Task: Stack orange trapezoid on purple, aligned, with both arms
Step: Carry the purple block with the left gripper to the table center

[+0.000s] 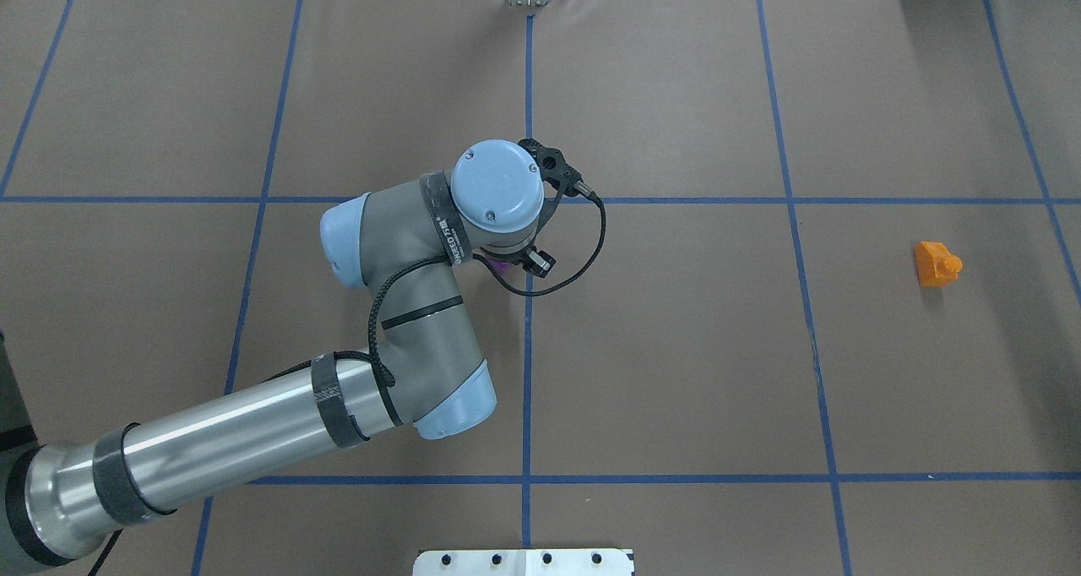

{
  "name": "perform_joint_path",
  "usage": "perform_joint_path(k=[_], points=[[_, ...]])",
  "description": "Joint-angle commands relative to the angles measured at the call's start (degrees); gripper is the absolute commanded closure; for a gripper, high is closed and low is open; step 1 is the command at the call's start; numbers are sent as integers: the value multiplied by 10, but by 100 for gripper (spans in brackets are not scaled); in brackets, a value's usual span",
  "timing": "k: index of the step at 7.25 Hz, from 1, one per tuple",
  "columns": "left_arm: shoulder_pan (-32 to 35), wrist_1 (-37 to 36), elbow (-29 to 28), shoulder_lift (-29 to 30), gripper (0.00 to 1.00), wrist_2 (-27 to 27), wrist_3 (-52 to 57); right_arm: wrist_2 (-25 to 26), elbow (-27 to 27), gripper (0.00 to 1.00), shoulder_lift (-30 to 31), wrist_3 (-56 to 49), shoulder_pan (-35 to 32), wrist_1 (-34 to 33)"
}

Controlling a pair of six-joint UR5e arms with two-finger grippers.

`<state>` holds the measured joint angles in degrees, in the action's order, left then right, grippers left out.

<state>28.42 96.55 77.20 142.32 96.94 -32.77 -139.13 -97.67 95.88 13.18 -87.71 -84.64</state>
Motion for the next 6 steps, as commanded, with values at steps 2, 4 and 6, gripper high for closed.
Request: perform_joint_path(k=[2, 4, 6], points=[[-6, 33, -65, 37, 100, 0, 1, 0, 0, 0, -1, 0, 0, 0], [-6, 32, -67, 43, 54, 0, 1, 0, 1, 0, 0, 0, 0, 0], [-5, 33, -74, 42, 40, -12, 1, 0, 1, 0, -1, 0, 0, 1]])
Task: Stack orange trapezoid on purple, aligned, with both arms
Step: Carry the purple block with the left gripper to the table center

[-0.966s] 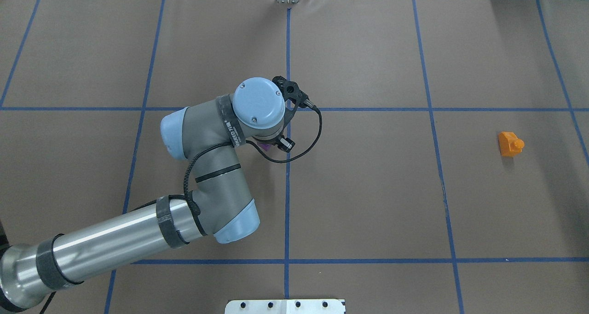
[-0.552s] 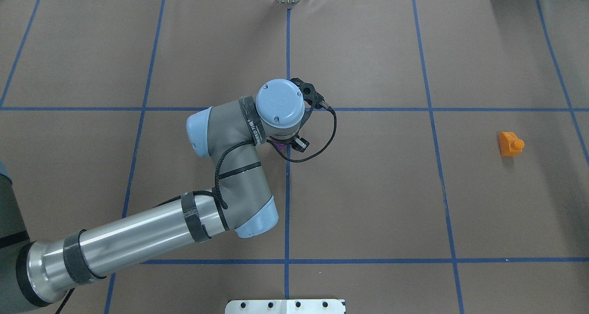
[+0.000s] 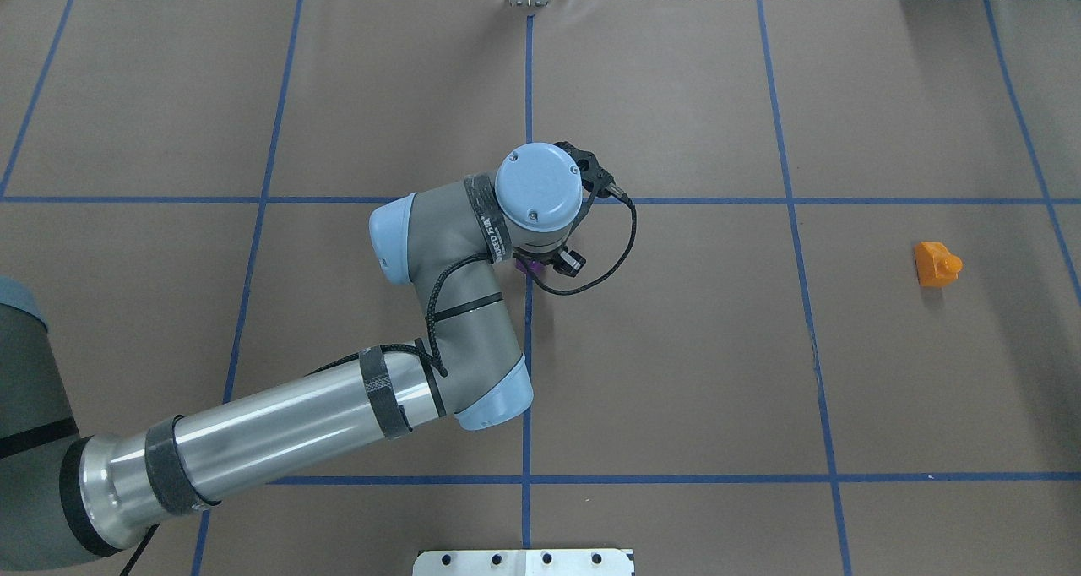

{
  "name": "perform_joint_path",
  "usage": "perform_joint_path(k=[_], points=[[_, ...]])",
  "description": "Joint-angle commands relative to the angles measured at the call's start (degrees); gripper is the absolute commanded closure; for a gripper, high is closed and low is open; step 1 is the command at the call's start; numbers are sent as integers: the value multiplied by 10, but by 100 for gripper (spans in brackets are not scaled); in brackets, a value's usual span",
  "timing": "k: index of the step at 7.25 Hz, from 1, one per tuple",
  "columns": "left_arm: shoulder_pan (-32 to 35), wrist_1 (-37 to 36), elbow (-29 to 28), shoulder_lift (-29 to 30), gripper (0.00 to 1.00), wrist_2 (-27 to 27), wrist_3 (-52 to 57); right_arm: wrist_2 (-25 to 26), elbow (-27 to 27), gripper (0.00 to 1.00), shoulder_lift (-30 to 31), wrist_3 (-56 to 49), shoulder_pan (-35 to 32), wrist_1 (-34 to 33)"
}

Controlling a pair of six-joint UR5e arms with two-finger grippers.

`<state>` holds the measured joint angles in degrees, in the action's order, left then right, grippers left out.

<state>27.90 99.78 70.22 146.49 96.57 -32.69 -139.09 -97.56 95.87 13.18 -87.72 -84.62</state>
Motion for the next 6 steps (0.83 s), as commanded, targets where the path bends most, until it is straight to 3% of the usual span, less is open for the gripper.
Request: perform_joint_path(k=[1, 3, 5, 6], points=[[4, 1, -4, 0, 32, -9, -2, -1, -2, 0, -7, 7, 0, 1], [29, 0, 0, 12, 23, -1, -10, 0, 3, 0, -21, 54, 2, 7], [58, 1, 4, 14, 1, 78, -11, 1, 0, 0, -18, 61, 4, 8], [78, -3, 20, 14, 0, 119, -11, 10, -8, 0, -19, 63, 17, 16]])
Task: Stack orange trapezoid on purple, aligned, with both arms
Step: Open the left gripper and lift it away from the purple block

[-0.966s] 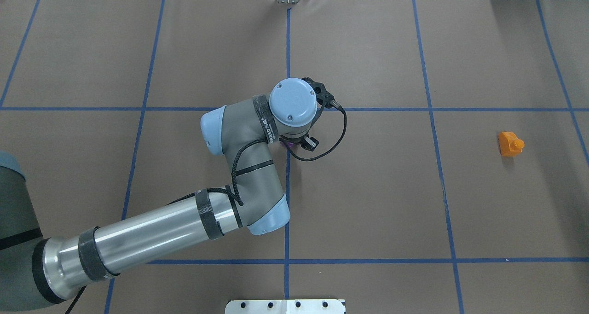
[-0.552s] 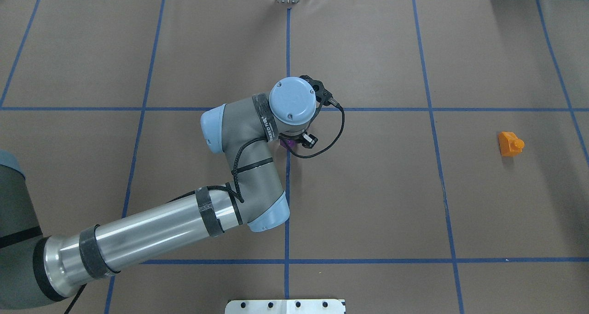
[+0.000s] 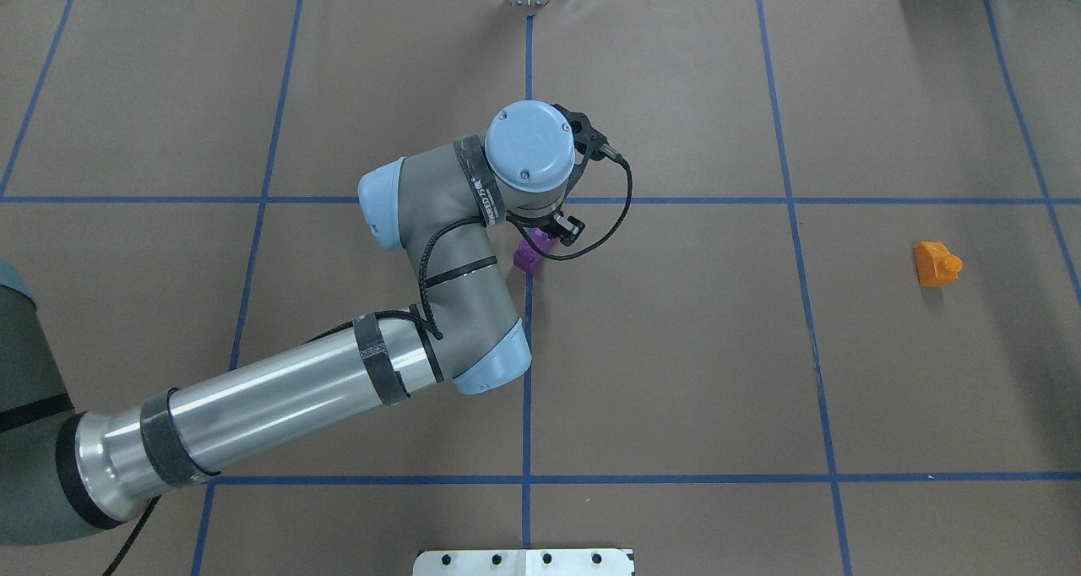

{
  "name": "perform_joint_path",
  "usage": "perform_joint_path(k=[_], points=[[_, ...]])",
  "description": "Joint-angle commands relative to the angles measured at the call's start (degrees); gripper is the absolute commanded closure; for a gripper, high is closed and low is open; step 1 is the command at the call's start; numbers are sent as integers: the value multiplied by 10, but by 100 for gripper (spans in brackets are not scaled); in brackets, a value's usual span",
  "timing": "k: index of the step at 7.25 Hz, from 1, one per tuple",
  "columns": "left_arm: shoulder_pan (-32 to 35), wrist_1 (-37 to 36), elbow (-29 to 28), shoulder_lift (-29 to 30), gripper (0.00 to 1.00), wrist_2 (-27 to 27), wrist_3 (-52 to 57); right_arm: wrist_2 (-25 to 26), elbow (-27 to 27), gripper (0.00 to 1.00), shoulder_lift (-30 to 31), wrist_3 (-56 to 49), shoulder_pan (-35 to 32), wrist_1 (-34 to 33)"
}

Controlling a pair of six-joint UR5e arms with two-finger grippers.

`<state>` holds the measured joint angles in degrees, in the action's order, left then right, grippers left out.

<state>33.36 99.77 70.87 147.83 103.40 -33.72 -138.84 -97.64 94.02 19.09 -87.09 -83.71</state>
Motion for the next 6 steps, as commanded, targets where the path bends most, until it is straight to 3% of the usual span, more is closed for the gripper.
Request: perform_joint_path(k=[1, 3, 4, 6], points=[[46, -10, 41, -4, 0, 85, -4, 7, -8, 0, -1, 47, 37, 34], [85, -115, 142, -39, 0, 101, -13, 41, -10, 0, 28, 187, 102, 224], [91, -177, 207, -57, 0, 100, -11, 82, -12, 0, 39, 211, 145, 258], [105, -200, 261, -96, 0, 101, -8, 117, -24, 0, 32, 267, 217, 259]])
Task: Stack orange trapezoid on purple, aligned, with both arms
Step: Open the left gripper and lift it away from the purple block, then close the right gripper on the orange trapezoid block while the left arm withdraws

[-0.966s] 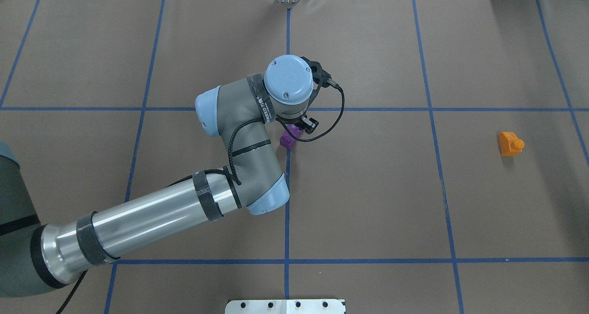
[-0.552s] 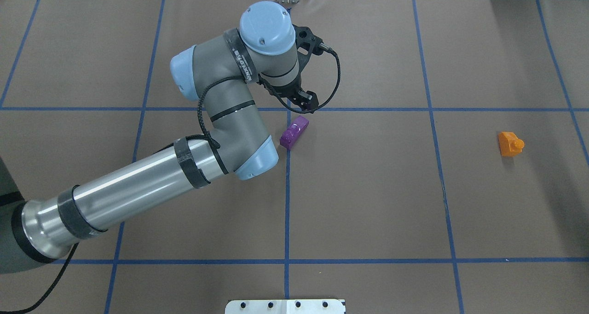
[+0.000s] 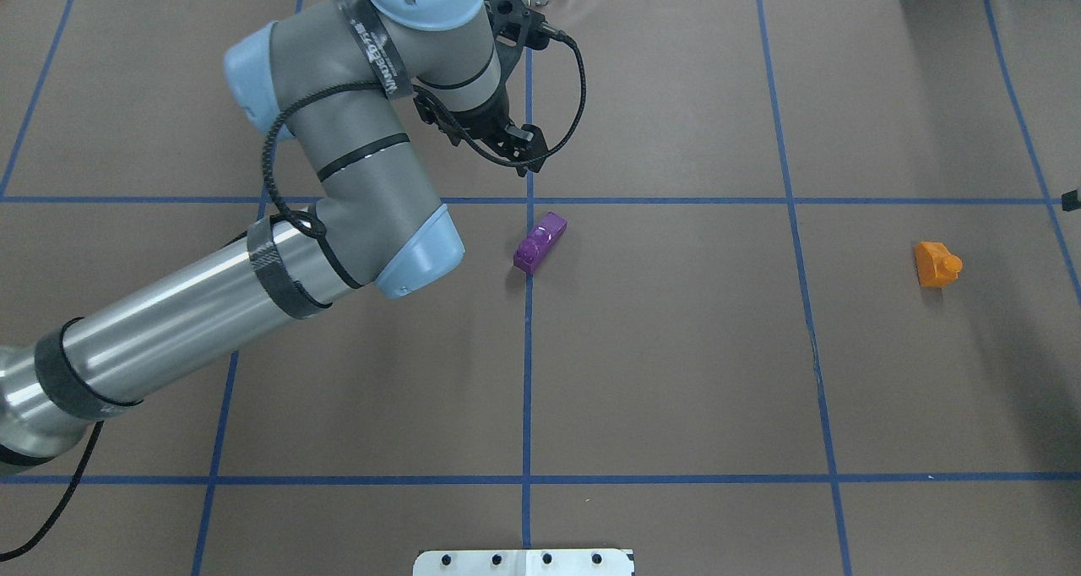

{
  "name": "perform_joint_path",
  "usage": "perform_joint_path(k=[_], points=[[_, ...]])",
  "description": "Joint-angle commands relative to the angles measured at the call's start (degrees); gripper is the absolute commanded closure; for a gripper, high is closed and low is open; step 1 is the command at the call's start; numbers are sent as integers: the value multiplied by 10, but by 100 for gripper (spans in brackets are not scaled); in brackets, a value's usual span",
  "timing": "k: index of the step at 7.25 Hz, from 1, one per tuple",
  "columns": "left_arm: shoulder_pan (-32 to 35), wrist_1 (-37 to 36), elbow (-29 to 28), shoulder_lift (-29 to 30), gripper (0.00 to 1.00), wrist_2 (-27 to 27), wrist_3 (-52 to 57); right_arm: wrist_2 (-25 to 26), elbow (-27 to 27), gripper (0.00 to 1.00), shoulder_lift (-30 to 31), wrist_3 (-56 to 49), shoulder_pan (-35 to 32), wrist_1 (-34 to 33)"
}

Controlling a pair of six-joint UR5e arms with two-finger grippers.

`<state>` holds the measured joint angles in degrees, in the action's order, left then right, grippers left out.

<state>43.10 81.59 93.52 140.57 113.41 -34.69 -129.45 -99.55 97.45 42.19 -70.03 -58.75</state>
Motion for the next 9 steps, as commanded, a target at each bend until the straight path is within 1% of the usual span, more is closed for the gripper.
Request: perform_joint_path(k=[1, 2, 3, 4, 7, 8, 9], points=[[8, -18, 37, -24, 0, 1, 1, 26, -4, 0, -15, 70, 74, 7], [8, -18, 39, -24, 0, 1, 1, 31, 0, 0, -15, 75, 91, 6], [8, -18, 41, -28, 0, 1, 1, 59, 6, 0, -19, 76, 119, 3], [8, -18, 51, -37, 0, 1, 1, 66, 30, 0, -43, 78, 129, 1], [8, -18, 57, -42, 0, 1, 1, 66, 67, 0, -63, 76, 133, 3], [8, -18, 57, -43, 0, 0, 1, 66, 73, 1, -64, 74, 134, 2], [8, -17, 58, -45, 0, 1, 1, 66, 90, 3, -71, 71, 137, 5]])
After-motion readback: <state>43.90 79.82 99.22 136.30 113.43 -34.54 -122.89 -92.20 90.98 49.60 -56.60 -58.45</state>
